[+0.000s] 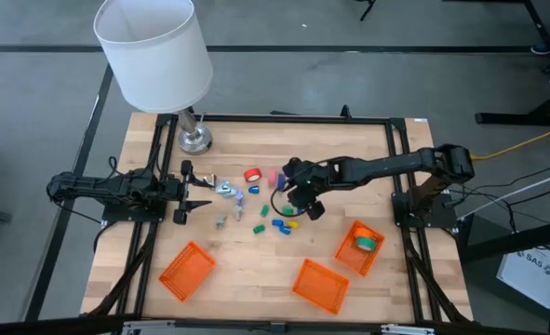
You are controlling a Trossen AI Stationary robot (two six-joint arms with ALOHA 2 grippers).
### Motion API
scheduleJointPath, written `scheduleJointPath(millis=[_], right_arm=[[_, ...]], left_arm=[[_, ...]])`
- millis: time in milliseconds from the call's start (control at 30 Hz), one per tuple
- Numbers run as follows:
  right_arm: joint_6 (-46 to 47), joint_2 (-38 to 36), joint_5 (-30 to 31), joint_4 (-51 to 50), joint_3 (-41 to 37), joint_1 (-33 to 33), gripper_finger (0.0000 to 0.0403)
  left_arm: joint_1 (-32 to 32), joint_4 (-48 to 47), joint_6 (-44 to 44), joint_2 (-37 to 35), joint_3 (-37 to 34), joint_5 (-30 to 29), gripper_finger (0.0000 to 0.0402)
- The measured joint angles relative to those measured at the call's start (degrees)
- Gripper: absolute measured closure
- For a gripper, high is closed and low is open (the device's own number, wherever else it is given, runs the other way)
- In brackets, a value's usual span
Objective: Pick and place Stapler, Stapler remover, tape
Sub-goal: Put the blue tape into the right orange bin
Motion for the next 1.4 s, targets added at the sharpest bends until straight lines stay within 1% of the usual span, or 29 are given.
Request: scheduleJointPath(millis=[133, 267, 400, 467, 600, 733, 900, 1233, 1400], right_arm=[[-8.05, 1.93, 4.54, -6.48, 3.64, -1.04, 0.0233], [-18.06, 3.59, 5.42, -7.64, 4.45, -2.84, 0.0233], [-27.17, 5.26, 5.44, -6.66, 4.44, -4.61, 0.0233], [-30.97, 6.05, 5.45, -4.49, 4.44, -5.4, 0.0233], [-36.31, 7.47, 5.22, 0.11, 4.44, -6.37, 0.0233], [-37.3, 8.79, 2.05, 0.47, 4.44, -7.36, 0.0233], [-39.21, 10.47, 0.53, 0.26, 5.26, -7.76, 0.0233], [-41.39, 15.7, -0.18, 0.44, 8.82, -8.93, 0.0233], [-38.36, 16.48, -0.1, 0.23, 9.5, -9.19, 0.0234]], left_arm=[[0.0, 0.0, 0.0, 0.01, -0.01, 0.0, 0.0186], [0.0, 0.0, 0.0, 0.02, 0.0, 0.0, 0.0185], [0.0, 0.0, 0.0, 0.0, -0.01, 0.0, 0.0187], [0.0, 0.0, 0.0, 0.0, -0.01, 0.01, 0.0186], [0.0, 0.0, 0.0, 0.0, -0.02, 0.0, 0.0185], [0.0, 0.0, 0.0, 0.02, -0.01, 0.01, 0.0187], [0.0, 0.0, 0.0, 0.01, -0.01, 0.01, 0.0185], [0.0, 0.0, 0.0, 0.02, -0.02, 0.0, 0.0185], [0.0, 0.0, 0.0, 0.02, 0.0, 0.0, 0.0187]])
